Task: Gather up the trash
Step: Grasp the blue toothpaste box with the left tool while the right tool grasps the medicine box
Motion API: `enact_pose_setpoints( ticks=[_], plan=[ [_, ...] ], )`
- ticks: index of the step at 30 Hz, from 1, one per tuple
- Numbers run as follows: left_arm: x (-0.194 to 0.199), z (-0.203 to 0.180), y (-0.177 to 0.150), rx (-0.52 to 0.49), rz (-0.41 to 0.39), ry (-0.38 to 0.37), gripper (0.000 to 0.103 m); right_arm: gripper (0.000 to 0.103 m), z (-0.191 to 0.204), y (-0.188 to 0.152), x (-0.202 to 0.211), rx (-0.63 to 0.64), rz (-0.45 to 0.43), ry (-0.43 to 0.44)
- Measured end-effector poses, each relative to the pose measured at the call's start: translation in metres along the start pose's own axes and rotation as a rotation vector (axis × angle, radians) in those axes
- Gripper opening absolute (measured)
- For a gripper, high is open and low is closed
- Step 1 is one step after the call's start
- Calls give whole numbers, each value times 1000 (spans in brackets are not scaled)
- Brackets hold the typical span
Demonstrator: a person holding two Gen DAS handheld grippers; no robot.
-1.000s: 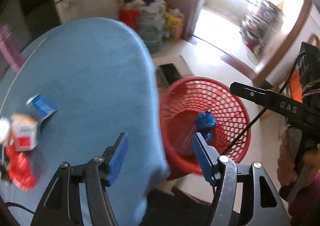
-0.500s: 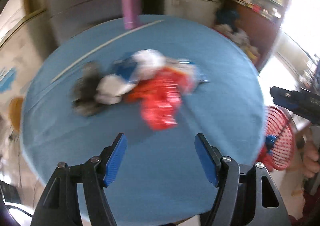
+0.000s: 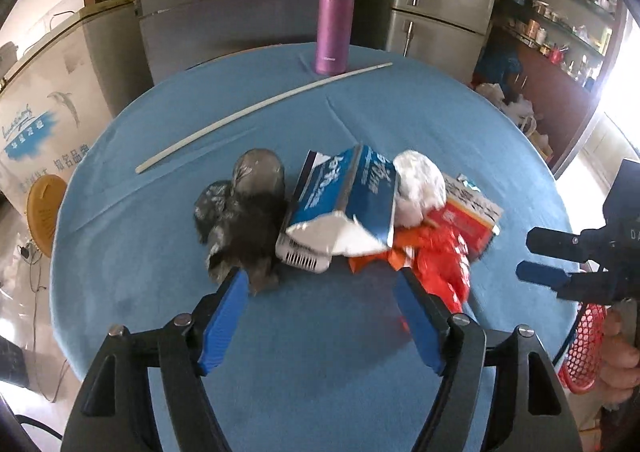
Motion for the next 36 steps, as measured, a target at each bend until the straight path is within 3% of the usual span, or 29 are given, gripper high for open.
enact_pose_setpoints(
  ticks=[4, 8, 11, 19, 21, 22, 26, 30, 32, 34, 36],
  plan=[
    [-19, -2, 9, -46, -15, 25, 76, 73, -11, 6, -16, -110, -1, 22],
    [-27, -7, 12, -77, -27, 20, 77, 74, -29, 7, -27, -256, 25, 93],
    [-28, -11, 13, -109, -42, 22, 77, 74, -31, 5, -38, -299, 45, 104],
    [-16, -18, 17, -147, -118, -9, 84, 73, -25, 9, -51, -332, 7, 116],
    [-19, -21, 20, -162, -123, -17, 84, 66, -23, 9, -53, -321, 10, 115],
    [-21, -23, 20, -167, -126, -23, 84, 54, -22, 9, -54, -311, 12, 105],
    [-40, -28, 20, -209, -104, 2, 84, 54, -19, 9, -50, -270, -14, 83],
    [-52, -23, 19, -180, -84, -22, 83, 52, -16, 8, -41, -234, -30, 81],
    [-52, -20, 18, -157, -79, -41, 74, 52, -18, 7, -34, -231, -34, 86],
    [-55, -18, 16, -152, -64, -47, 53, 52, -20, 6, -28, -231, -37, 92],
    [-54, -16, 13, -152, -58, -48, 49, 52, -23, 4, -21, -240, -41, 98]
  ],
)
Point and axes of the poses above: each gripper's, at about its wrist camera, not at the fingertips, and x roughly against the way its jaws point, z to its left, y to its top, the point moved 1 cm from there along -x, roughly the way its jaws point, and after that the axes turned 11 degrees about -z, right-handed, at the moved point
